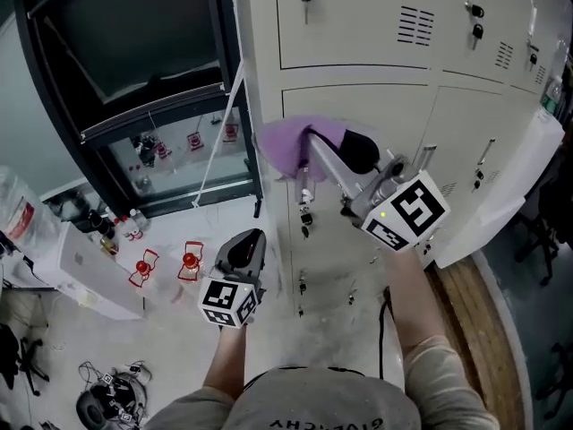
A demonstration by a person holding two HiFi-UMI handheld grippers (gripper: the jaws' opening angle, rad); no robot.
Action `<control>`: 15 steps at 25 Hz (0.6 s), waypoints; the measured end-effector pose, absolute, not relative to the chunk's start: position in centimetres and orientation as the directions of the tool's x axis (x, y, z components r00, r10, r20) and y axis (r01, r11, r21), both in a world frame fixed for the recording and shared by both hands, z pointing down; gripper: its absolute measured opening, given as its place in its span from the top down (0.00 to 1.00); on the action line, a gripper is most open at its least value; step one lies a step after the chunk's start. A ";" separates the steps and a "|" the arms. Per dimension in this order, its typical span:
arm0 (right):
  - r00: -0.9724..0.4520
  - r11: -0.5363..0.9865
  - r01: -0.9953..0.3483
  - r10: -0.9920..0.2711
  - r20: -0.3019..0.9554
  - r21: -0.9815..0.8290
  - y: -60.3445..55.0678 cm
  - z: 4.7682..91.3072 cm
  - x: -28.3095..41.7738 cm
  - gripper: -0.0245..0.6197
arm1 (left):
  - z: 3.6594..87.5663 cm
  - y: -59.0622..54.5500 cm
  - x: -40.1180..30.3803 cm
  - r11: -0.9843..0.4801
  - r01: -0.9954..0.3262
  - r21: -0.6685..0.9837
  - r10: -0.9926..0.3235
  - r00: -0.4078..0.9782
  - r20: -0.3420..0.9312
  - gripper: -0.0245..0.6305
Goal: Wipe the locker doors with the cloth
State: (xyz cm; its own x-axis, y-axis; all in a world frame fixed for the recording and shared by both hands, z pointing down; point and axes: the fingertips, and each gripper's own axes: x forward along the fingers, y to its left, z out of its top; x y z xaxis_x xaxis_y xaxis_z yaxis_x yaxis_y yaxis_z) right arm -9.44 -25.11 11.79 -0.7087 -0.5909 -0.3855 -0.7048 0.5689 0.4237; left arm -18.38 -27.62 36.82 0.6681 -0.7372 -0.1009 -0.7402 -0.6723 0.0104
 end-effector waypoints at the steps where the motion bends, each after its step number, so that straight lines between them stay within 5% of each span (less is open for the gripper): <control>1: -0.695 0.550 -0.717 -0.610 -0.381 0.429 -25.8 11.3 -9.8 0.89 | 37.0 -27.5 -18.5 -0.661 -0.750 0.014 -0.747 0.657 -0.098 0.93; 15: -0.531 0.342 -0.816 -0.763 -0.369 0.467 -29.4 9.4 -5.2 0.88 | 36.1 -26.8 -19.3 -0.579 -0.815 0.004 -0.811 0.576 -0.107 0.93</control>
State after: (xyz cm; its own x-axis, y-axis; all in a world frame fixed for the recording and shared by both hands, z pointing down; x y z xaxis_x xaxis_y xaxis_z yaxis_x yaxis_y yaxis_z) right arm -5.22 -29.36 9.40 -0.5310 -0.7628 -0.3689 -0.8156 0.3419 0.4668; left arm -19.33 -26.76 36.07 0.5757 -0.8106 -0.1073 -0.8150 -0.5794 0.0043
